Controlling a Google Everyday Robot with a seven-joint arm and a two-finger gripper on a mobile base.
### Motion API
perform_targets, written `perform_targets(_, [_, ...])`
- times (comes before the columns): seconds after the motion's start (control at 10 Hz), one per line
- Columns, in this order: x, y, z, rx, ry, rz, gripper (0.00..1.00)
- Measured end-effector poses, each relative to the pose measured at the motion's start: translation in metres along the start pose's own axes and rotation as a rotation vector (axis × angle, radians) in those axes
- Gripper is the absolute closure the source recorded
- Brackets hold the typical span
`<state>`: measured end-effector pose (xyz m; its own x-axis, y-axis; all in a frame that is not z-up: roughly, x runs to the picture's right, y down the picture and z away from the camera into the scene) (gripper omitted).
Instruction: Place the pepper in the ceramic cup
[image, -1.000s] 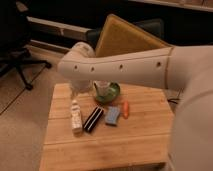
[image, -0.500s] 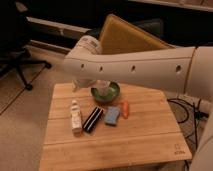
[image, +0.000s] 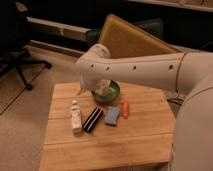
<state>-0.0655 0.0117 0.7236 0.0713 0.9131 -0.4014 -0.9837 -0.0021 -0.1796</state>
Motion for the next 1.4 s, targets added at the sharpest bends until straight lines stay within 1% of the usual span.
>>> perform_targets(0.1, [-0.006, -0.018, 0.004, 0.005, -0.001, 0.025, 0.35])
perform_targets(0.2, [-0.018, -0.041, 0.007, -0.001, -0.022, 0.053, 0.35])
perform_targets(0.3, [-0.026, -0.054, 0.007, -0.015, -0.047, 0.069, 0.35])
perform_targets(0.4, [-0.036, -0.067, 0.005, -0.045, -0.089, 0.086, 0.35])
perform_targets(0.5, [-0.046, -0.085, 0.0, -0.079, -0.144, 0.11, 0.35])
perform_targets(0.6, [-0.051, -0.097, -0.004, -0.097, -0.177, 0.127, 0.35])
perform_targets(0.7, [-0.053, -0.111, -0.007, -0.107, -0.201, 0.144, 0.35])
perform_targets(0.8, [-0.053, -0.116, -0.008, -0.113, -0.213, 0.15, 0.35])
perform_targets(1.1, [-0.053, -0.112, -0.007, -0.116, -0.21, 0.145, 0.35])
perform_targets(1.2, [-0.053, -0.111, -0.006, -0.118, -0.207, 0.155, 0.35])
perform_targets(1.3, [-0.05, -0.112, 0.0, -0.121, -0.196, 0.184, 0.35])
perform_targets(1.4, [-0.041, -0.123, 0.012, -0.116, -0.164, 0.257, 0.35])
